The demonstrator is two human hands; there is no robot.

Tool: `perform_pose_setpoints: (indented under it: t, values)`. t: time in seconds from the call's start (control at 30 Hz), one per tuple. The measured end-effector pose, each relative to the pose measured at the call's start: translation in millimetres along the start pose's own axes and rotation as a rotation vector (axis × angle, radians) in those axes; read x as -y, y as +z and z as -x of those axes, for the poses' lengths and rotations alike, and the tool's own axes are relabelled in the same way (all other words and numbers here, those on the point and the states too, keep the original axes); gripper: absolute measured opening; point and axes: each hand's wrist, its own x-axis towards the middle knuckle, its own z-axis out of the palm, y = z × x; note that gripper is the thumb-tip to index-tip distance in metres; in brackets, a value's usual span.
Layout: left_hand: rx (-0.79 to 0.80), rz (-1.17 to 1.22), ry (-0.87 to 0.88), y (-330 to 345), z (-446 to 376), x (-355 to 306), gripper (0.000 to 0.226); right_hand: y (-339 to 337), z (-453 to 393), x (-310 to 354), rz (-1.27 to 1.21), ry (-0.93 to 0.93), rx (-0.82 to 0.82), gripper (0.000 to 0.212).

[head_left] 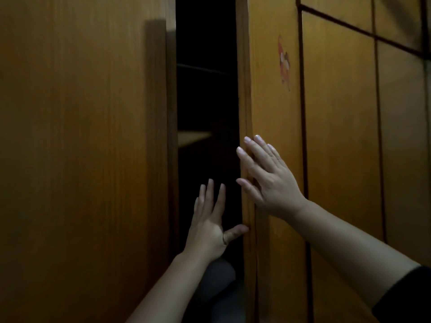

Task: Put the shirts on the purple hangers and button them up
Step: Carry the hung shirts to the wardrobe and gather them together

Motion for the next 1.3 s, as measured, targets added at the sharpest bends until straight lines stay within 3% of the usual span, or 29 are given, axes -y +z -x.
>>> perform_pose_setpoints:
  t: [0.17, 0.33, 0.83, 1.3]
  values:
    - [-0.011, 0.096, 0.111, 9, -8, -27, 0.11, -27, 11, -13, -0.088, 0.016, -0.026, 0.053]
    - [0.038, 0.147, 0.099, 22, -16, -56, 0.119, -58, 23, -27, -0.079, 0.034, 0.0, 0.055]
    - [0.105, 0.295, 0.26, 75, -37, -186, 0.109, -180, 80, -101, 0.211, 0.114, 0.14, 0.058]
    - [0.268, 0.337, 0.223, 138, -71, -312, 0.104, -272, 139, -189, 0.396, 0.3, 0.332, 0.061]
